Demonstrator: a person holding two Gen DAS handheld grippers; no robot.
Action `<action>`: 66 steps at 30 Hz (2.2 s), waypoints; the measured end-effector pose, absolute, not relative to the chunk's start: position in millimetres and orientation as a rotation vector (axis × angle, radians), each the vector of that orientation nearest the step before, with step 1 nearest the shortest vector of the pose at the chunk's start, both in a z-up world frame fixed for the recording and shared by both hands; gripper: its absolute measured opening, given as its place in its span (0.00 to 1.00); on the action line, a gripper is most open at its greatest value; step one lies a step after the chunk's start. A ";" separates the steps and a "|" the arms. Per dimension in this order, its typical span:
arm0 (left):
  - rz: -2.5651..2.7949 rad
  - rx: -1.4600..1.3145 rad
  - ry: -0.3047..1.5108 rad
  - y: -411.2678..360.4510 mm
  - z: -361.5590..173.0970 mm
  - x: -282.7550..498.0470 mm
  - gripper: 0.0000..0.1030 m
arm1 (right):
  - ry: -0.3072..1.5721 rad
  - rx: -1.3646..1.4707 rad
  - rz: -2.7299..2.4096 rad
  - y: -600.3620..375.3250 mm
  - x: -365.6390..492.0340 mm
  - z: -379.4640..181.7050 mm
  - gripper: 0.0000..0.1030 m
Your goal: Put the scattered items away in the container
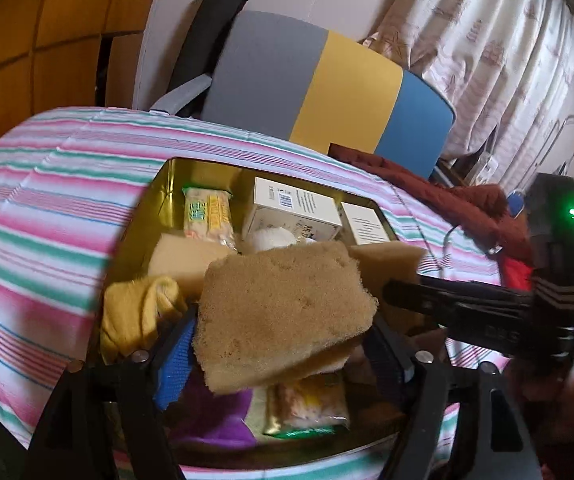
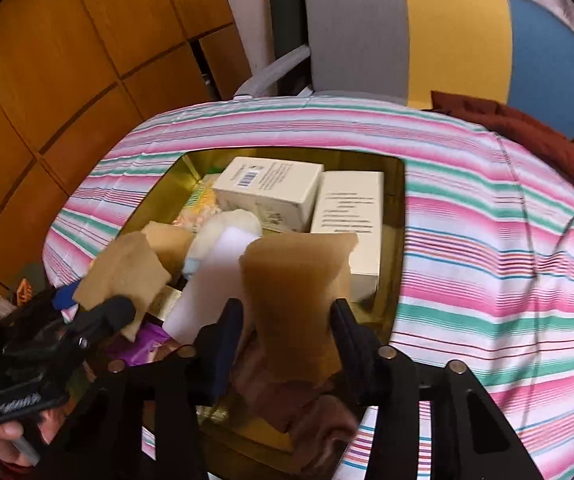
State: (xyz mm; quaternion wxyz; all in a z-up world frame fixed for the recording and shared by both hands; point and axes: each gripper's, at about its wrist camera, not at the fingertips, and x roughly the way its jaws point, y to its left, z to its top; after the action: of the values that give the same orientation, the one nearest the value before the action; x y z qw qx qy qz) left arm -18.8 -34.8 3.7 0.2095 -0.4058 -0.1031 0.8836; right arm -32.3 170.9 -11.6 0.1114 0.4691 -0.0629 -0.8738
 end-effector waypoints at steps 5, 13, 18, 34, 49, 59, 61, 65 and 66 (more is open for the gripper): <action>2.458 -1.091 -0.205 -30.5 9.6 -0.3 0.83 | -0.170 1.348 -2.565 162.0 -46.1 -14.6 0.44; 2.517 -1.019 -0.085 -32.9 11.3 14.3 0.83 | -0.212 1.238 -2.610 173.3 -27.4 6.0 0.53; 2.534 -0.990 -0.293 -56.8 15.2 18.0 0.78 | -0.180 1.196 -2.571 166.4 -8.5 17.3 0.53; 2.497 -1.133 0.035 -26.0 -9.1 25.0 0.49 | -0.032 1.438 -2.351 118.8 -34.7 -41.5 0.27; 2.632 -1.129 -0.051 -28.7 2.2 23.3 0.53 | -0.092 1.294 -2.487 141.3 -10.5 -4.8 0.54; 2.832 -1.204 -0.074 -49.4 13.2 33.2 0.54 | -0.022 1.233 -2.595 130.7 9.1 13.0 0.97; 2.852 -1.224 -0.076 -52.9 12.5 35.4 0.54 | -0.032 1.223 -2.599 128.1 10.7 13.4 1.00; 2.884 -1.225 -0.082 -58.6 13.6 41.7 0.54 | -0.027 1.248 -2.598 122.0 10.5 10.2 1.00; 2.898 -1.229 -0.071 -59.2 14.5 42.6 0.54 | -0.026 1.250 -2.602 121.4 10.9 10.0 1.00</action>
State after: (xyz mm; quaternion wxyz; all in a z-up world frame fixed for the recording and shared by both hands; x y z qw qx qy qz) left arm 42.6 -59.1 14.5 -0.0036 -0.3901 -0.0224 0.9205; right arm 10.9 121.4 10.0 0.1270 0.4295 -0.0091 -0.8941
